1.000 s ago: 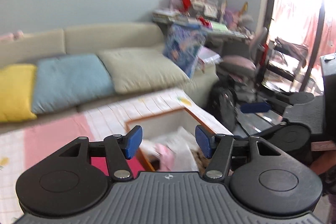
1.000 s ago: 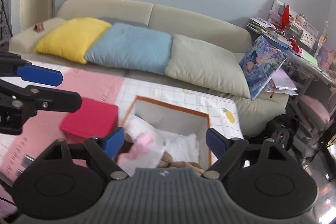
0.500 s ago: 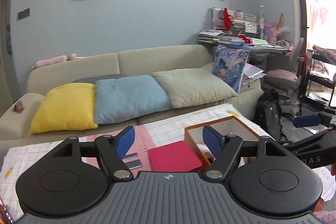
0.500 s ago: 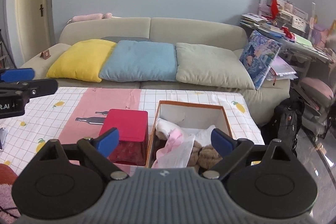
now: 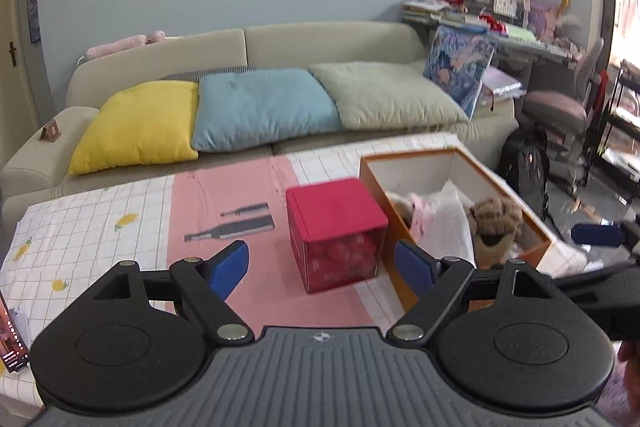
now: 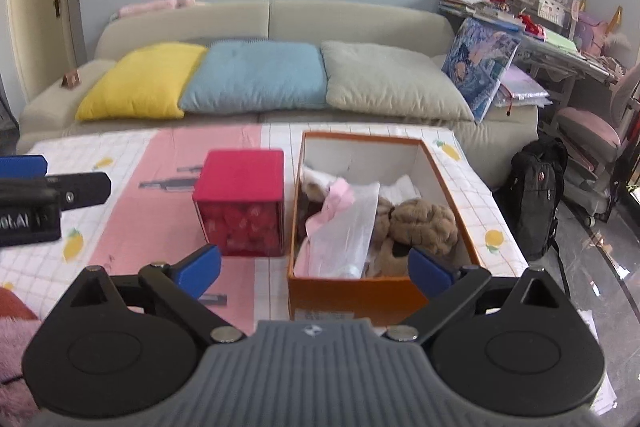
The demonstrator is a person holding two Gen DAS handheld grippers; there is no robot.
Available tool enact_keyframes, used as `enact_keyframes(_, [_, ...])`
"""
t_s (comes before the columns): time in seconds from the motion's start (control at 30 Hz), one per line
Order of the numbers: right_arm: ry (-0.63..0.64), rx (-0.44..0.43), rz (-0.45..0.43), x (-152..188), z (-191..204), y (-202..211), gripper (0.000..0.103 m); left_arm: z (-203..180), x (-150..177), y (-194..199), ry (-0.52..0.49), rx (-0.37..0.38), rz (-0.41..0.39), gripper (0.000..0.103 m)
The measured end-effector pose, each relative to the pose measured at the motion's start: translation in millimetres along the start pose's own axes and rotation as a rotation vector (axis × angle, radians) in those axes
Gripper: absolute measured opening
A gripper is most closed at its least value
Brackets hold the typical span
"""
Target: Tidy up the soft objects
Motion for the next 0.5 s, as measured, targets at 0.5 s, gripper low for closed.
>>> enact_keyframes(0.5, [-0.076, 0.025, 0.059, 4.2, -14.2, -15.6, 0.098, -8.2, 11.5, -6.2, -0.023, 0.025, 0.066, 0.097])
Point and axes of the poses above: each gripper's, at about its wrist camera, not at the fingertips, and y roughly against the way its jaws point, z to its left, x to its underside, the point moved 5 cm from there along -y, roughly the way its jaws point, and after that the axes turned 4 degrees about -y, right-handed, at the moved point
